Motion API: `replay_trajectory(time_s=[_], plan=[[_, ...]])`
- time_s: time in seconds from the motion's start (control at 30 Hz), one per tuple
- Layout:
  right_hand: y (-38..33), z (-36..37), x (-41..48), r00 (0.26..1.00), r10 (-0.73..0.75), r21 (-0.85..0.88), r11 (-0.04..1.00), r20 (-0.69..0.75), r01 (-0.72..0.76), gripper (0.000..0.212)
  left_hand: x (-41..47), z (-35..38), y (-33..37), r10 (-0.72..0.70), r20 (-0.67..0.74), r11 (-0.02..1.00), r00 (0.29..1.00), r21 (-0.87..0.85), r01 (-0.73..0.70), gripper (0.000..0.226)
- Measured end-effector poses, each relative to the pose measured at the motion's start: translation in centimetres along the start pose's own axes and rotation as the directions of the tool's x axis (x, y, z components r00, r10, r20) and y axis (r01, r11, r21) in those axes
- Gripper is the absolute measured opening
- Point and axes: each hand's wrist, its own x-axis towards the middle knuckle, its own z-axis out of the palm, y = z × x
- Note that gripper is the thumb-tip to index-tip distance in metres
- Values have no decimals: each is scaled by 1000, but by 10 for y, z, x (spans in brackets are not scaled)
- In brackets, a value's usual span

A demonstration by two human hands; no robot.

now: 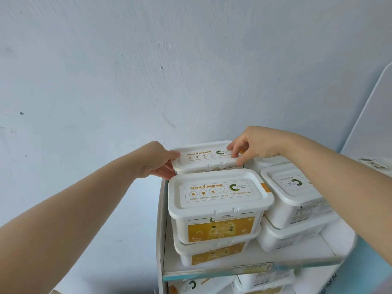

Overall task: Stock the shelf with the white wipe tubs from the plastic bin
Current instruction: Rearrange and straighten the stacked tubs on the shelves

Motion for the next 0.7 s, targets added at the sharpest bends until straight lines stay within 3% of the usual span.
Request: replay_trajectory(time_s=[0.53,0.7], plan=[[-11,21,2,978,59,103,994,-202,-39,17,28,-5,-3,86,-67,994,994,-60,-90,35],[-13,28,-8,979,62,37,998,-195,-55,18,23,0,-18,136,-97,988,986,-55,-142,26]])
